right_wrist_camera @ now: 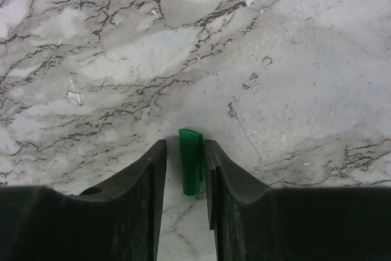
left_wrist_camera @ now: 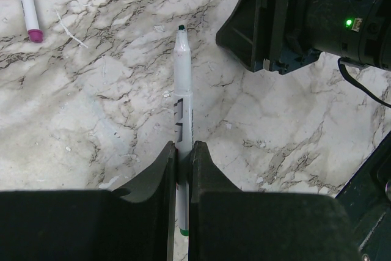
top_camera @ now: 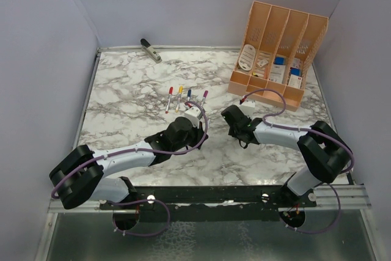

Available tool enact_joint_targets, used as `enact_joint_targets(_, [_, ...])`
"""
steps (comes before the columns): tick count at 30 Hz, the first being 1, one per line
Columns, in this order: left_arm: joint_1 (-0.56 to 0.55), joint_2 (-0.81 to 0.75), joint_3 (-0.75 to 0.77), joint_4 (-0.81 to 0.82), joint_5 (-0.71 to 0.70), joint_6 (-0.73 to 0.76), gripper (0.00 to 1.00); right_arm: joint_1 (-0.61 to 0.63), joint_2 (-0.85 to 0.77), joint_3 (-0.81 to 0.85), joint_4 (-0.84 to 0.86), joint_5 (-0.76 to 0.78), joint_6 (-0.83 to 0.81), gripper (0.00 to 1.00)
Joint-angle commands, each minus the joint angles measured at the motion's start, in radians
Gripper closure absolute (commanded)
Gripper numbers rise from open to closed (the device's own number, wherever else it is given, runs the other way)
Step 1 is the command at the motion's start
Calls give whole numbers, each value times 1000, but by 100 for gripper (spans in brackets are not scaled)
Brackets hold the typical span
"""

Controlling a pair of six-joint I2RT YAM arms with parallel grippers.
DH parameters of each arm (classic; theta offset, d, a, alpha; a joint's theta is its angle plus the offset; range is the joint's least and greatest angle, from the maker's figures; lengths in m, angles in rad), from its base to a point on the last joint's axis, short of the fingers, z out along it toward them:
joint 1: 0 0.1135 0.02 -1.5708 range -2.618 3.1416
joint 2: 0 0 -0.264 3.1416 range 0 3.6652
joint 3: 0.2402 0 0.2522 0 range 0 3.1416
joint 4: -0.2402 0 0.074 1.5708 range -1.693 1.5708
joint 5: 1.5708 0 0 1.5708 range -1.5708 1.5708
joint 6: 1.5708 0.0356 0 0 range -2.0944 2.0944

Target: Insert the pens into the pen caps

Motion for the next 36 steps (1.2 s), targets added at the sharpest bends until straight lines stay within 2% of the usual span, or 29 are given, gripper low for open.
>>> enact_joint_targets(1, [4, 2, 0, 12, -4, -3, 100, -12, 59, -42, -43, -62, 25, 70])
enact_joint_targets(12, [14, -1, 12, 1, -9, 7, 100, -12, 60, -61, -64, -106, 12, 71])
enact_joint_targets(17, [19, 1, 13, 2, -5, 5, 100, -12, 74, -66, -73, -127, 15, 83])
enact_joint_targets(20, [22, 1, 13, 0, -2, 6, 100, -12, 69, -82, -64, -150, 9, 97])
enact_joint_targets(24, [24, 10, 22, 2, 18, 17, 100, -12, 41, -101, -32, -172, -24, 99])
enact_joint_targets(30, [24, 25, 42, 18, 80, 42, 100, -12, -123, -77, 62, -181, -113, 99])
enact_joint_targets(36, [24, -33, 13, 98, 153, 58, 100, -12, -342, -76, 296, -197, -220, 99])
